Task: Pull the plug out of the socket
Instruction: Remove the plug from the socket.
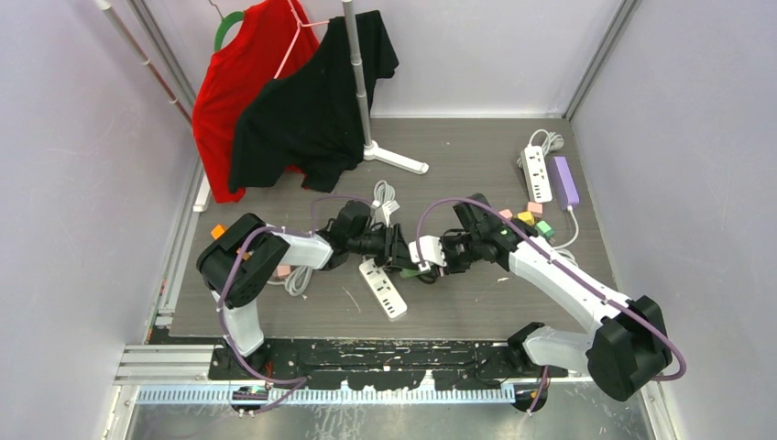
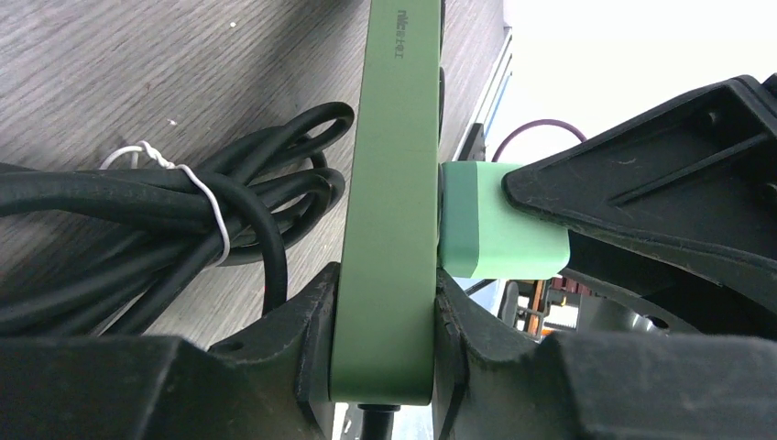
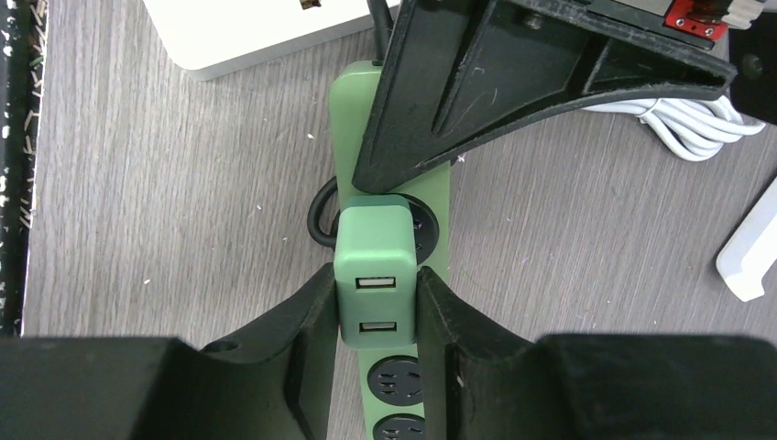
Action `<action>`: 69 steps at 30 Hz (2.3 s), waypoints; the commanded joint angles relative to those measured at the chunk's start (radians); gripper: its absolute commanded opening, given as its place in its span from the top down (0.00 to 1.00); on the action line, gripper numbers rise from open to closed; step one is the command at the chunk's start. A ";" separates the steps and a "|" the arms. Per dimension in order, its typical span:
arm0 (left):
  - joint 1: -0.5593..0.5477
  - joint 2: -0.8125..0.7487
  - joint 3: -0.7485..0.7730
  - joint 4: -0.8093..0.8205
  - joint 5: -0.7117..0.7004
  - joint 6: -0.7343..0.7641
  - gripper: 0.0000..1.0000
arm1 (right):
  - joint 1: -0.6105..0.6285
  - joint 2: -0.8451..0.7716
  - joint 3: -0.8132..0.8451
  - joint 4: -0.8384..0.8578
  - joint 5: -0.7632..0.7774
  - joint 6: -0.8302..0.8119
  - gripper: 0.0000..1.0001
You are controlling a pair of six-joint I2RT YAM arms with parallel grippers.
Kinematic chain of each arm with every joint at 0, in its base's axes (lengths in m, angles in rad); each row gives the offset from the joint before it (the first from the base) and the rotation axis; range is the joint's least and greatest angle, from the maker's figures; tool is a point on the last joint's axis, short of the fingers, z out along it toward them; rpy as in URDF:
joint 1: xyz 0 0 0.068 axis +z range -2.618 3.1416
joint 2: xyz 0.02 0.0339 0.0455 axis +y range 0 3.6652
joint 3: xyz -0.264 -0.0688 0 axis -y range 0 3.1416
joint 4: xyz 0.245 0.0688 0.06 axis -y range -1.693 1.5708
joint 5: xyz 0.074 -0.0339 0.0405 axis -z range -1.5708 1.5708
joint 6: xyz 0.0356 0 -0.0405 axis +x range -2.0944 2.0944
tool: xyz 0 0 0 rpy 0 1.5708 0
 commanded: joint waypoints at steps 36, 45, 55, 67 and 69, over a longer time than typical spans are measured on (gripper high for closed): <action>0.069 0.009 -0.010 -0.051 -0.077 0.004 1.00 | -0.161 -0.082 -0.025 -0.099 -0.167 -0.052 0.99; 0.032 0.043 0.080 -0.065 -0.096 -0.028 1.00 | 0.102 -0.033 -0.013 0.016 -0.151 0.051 0.99; 0.082 0.023 0.027 -0.093 -0.055 0.010 1.00 | -0.192 -0.075 0.007 -0.195 -0.115 -0.166 0.99; -0.008 0.065 0.157 -0.191 -0.119 0.027 1.00 | 0.081 -0.011 0.078 0.018 -0.173 0.183 0.99; -0.019 0.084 0.175 -0.193 -0.123 0.026 1.00 | 0.077 -0.002 0.103 0.021 -0.158 0.210 0.99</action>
